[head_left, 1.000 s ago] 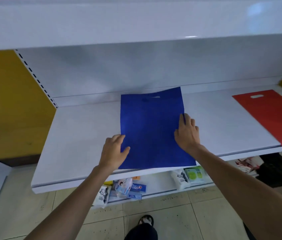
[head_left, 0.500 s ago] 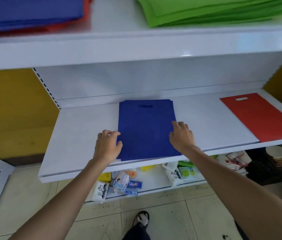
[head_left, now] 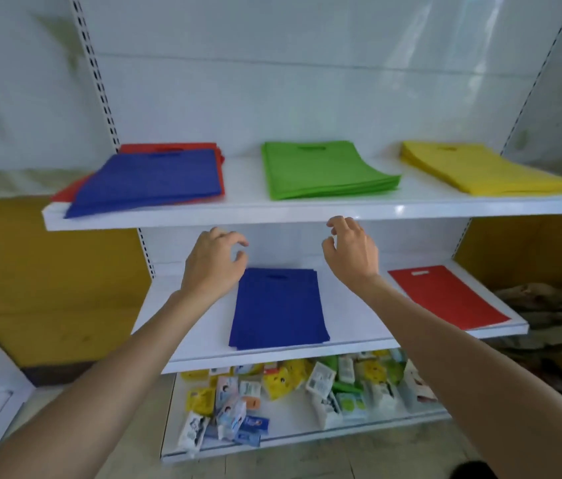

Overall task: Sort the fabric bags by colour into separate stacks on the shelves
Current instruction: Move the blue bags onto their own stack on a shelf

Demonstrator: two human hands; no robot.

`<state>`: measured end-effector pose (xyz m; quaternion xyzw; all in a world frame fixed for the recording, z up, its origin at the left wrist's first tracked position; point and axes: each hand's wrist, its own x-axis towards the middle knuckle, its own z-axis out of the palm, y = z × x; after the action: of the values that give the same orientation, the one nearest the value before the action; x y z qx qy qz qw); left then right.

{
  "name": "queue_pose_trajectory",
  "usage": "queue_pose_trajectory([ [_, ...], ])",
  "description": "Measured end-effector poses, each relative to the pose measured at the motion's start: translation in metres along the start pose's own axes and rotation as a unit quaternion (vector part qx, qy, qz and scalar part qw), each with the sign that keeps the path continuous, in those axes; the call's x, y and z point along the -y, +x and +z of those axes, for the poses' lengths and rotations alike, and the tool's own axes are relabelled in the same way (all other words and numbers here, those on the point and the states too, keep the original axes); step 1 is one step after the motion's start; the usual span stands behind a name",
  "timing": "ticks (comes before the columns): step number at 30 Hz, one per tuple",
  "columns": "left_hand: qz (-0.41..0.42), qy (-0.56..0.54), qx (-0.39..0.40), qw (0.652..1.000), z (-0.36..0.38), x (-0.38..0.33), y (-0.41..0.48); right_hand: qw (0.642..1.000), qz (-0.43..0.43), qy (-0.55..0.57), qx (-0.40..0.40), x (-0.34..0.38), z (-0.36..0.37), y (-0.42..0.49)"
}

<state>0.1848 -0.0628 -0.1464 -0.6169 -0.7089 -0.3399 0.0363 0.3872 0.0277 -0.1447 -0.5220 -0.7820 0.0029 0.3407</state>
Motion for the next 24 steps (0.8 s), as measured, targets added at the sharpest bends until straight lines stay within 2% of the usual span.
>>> queue_pose_trajectory([
  [8,-0.026,0.038,-0.038,0.998,-0.071,0.020,0.037,0.999,-0.041,0.005,-0.023,0.050,-0.036,0.058],
  [18,-0.103,0.084,-0.094,0.987,-0.116,0.134,0.110,0.997,-0.049,0.060,0.011,0.130,0.048,0.149],
  [20,-0.152,0.104,-0.079,0.980,-0.118,0.160,0.132,0.996,-0.052,0.063,0.020,0.140,0.067,0.168],
  [22,-0.209,0.142,-0.025,0.967,-0.115,0.183,0.152,0.996,-0.051,0.068,0.025,0.148,0.084,0.188],
  [24,-0.227,0.179,0.016,0.957,-0.108,0.203,0.169,0.996,-0.050,0.072,0.036,0.156,0.101,0.206],
])
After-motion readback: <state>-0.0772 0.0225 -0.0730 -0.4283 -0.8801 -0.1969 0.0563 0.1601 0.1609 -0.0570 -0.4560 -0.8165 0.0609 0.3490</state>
